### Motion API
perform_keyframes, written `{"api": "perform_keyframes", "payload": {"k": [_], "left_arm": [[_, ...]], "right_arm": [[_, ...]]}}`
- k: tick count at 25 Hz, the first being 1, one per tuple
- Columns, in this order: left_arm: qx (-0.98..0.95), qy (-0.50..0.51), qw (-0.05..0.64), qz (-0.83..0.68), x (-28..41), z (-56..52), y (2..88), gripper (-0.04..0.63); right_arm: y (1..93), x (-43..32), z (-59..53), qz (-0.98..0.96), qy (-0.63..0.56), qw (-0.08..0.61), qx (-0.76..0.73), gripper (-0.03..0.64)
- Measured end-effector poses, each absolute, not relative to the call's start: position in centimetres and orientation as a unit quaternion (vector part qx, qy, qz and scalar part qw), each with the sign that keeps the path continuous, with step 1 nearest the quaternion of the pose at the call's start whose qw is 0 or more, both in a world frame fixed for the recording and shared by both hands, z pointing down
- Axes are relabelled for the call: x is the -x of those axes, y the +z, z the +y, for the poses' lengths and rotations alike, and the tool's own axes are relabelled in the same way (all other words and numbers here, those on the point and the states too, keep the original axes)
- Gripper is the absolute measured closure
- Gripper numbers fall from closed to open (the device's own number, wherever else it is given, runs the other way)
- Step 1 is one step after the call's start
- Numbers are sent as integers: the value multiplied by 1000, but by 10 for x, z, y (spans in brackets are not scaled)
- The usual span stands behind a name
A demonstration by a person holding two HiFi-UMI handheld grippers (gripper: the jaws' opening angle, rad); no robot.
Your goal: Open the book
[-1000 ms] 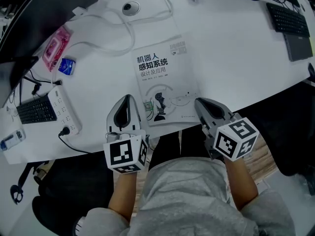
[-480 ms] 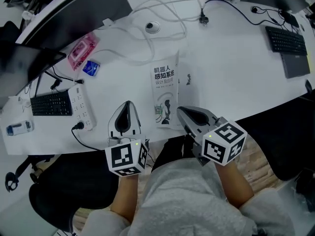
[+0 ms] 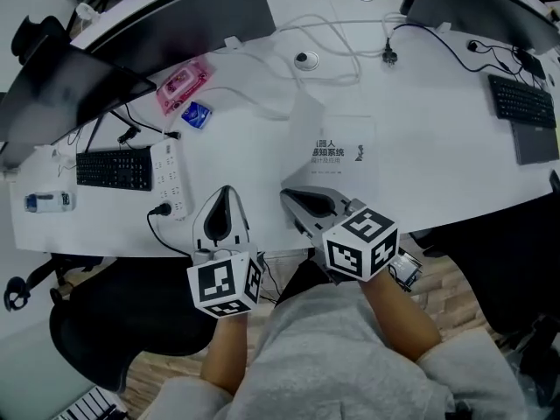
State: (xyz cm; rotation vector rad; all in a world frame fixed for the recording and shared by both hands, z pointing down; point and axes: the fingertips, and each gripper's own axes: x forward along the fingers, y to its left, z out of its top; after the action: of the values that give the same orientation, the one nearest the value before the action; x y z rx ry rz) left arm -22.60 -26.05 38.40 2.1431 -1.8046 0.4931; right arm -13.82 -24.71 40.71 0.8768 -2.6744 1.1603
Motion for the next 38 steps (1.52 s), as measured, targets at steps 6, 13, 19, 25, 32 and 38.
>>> {"api": "perform_keyframes", "payload": {"k": [6, 13, 19, 25, 32, 38], "left_arm": [[-721, 173, 142, -656, 261, -247, 376, 586], [-715, 168, 140, -664, 277, -241, 371, 586], [-723, 158, 140, -657, 272, -240, 372, 586], [-739, 144, 136, -644, 254, -243, 366, 586], [-758, 131, 131, -625, 236, -249, 363, 586], [-770, 131, 126, -612, 213, -246, 360, 586]], "right_arm": [[432, 209, -243, -876, 425, 7, -229, 584], [509, 239, -230, -838, 489, 76, -231, 508], [547, 223, -202, -831, 459, 177, -260, 508], [559, 214, -184, -835, 397, 272, -267, 509], [561, 175, -170, -829, 346, 335, -284, 540], [534, 125, -172, -846, 272, 353, -293, 561]]}}
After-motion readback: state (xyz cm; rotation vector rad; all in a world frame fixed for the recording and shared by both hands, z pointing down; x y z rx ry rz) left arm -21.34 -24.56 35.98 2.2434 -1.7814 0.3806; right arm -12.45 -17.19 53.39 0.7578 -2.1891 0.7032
